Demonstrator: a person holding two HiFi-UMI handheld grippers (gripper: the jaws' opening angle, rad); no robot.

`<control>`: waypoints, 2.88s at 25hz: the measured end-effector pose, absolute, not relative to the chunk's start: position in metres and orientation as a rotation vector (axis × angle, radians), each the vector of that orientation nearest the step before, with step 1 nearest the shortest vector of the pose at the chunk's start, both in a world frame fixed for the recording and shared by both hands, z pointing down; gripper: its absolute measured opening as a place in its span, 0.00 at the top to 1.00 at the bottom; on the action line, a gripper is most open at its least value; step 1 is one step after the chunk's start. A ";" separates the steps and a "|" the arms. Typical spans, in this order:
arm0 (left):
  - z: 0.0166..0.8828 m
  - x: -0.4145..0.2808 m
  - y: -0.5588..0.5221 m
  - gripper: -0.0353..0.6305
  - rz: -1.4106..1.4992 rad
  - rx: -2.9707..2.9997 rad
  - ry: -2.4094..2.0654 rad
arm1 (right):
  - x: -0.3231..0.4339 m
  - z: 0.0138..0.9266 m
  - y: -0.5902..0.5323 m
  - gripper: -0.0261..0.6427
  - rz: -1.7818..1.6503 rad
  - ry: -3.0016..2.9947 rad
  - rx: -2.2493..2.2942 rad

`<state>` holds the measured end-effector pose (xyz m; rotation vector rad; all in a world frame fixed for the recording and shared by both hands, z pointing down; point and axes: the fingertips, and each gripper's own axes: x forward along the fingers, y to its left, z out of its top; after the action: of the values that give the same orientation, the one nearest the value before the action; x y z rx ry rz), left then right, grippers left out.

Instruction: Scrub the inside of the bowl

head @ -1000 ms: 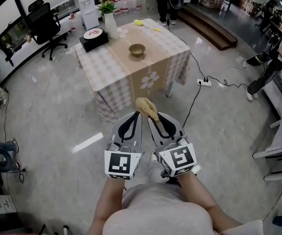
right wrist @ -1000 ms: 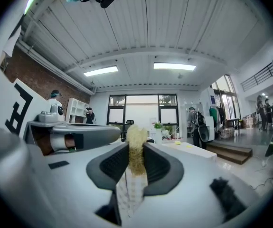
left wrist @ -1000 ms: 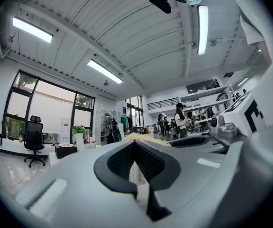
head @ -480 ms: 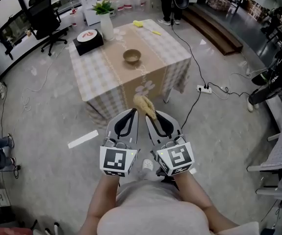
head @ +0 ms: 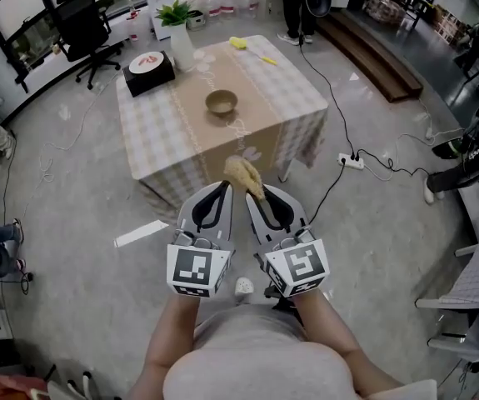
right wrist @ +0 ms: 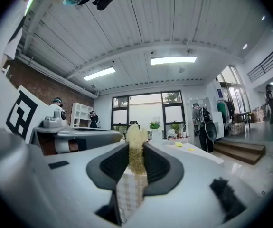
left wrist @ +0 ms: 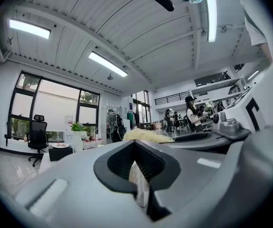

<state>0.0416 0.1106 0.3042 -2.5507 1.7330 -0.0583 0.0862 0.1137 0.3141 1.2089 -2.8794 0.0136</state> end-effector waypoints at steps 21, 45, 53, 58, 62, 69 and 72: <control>0.320 0.019 0.027 0.94 -0.054 -2.528 1.793 | 0.065 0.329 0.030 0.82 0.020 -2.893 1.177; 0.363 -0.033 -0.146 0.72 -0.152 -2.665 1.799 | 0.025 0.364 -0.140 0.82 0.117 -2.805 1.152; 0.393 -0.042 -0.195 0.47 -0.189 -2.859 1.682 | 0.013 0.375 -0.198 0.82 0.127 -2.769 1.168; 0.409 -0.041 -0.213 0.34 -0.191 -2.971 1.600 | 0.007 0.383 -0.222 0.82 0.151 -2.761 1.184; 0.420 -0.046 -0.226 0.20 -0.202 -2.986 1.595 | 0.004 0.389 -0.234 0.82 0.162 -2.746 1.189; 0.446 -0.043 -0.234 0.06 -0.345 -3.033 1.517 | 0.009 0.395 -0.245 0.82 0.184 -2.729 1.218; 0.456 -0.045 -0.237 0.07 -0.388 -3.021 1.511 | 0.012 0.399 -0.250 0.82 0.197 -2.724 1.230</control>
<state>-0.0447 -0.2374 0.4556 -3.0210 1.5114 -0.3879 0.0119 -0.2498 0.3992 1.2300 -2.7235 0.1971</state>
